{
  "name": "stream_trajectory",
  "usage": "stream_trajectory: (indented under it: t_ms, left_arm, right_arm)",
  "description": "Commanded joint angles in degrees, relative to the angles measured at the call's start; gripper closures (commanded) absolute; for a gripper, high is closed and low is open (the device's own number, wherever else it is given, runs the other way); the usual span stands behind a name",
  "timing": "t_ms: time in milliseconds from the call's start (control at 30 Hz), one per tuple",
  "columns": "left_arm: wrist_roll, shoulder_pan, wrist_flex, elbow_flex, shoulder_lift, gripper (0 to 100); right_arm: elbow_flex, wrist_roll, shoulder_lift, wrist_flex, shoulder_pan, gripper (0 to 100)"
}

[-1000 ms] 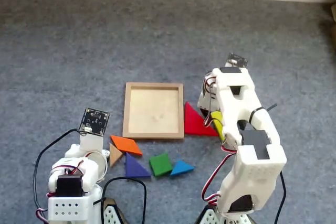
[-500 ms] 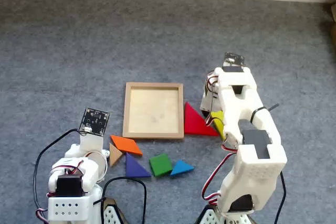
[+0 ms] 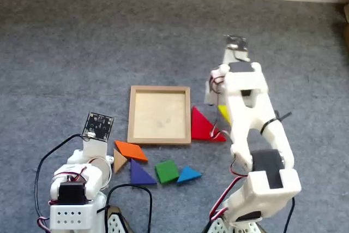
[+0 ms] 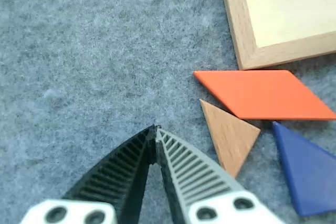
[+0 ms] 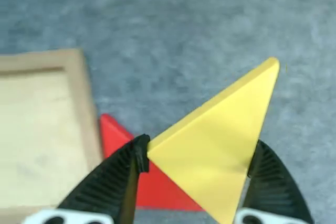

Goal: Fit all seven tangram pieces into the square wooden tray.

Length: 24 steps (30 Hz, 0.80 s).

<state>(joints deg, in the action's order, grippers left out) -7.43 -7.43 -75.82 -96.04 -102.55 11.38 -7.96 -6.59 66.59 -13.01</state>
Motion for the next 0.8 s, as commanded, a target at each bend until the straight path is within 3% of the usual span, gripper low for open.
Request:
stream_trajectory:
  t_ms: [0, 333, 567, 767]
  left_arm:
    - [0.2, -0.4, -0.2, -1.1, -1.4, 99]
    - [0.2, -0.4, -0.2, -1.1, -1.4, 99]
    - [0.2, -0.4, -0.2, -1.1, -1.4, 99]
    - [0.2, -0.4, -0.2, -1.1, -1.4, 99]
  right_arm:
    - [-4.1, 0.8, 3.5, -0.2, -6.1, 78.1]
    - [-6.8, 0.5, -4.8, -4.6, -19.6, 78.1]
    - [-10.7, -0.4, -11.2, -4.8, -21.5, 78.1]
    - [-12.4, -7.5, -13.0, -4.7, -21.5, 78.1]
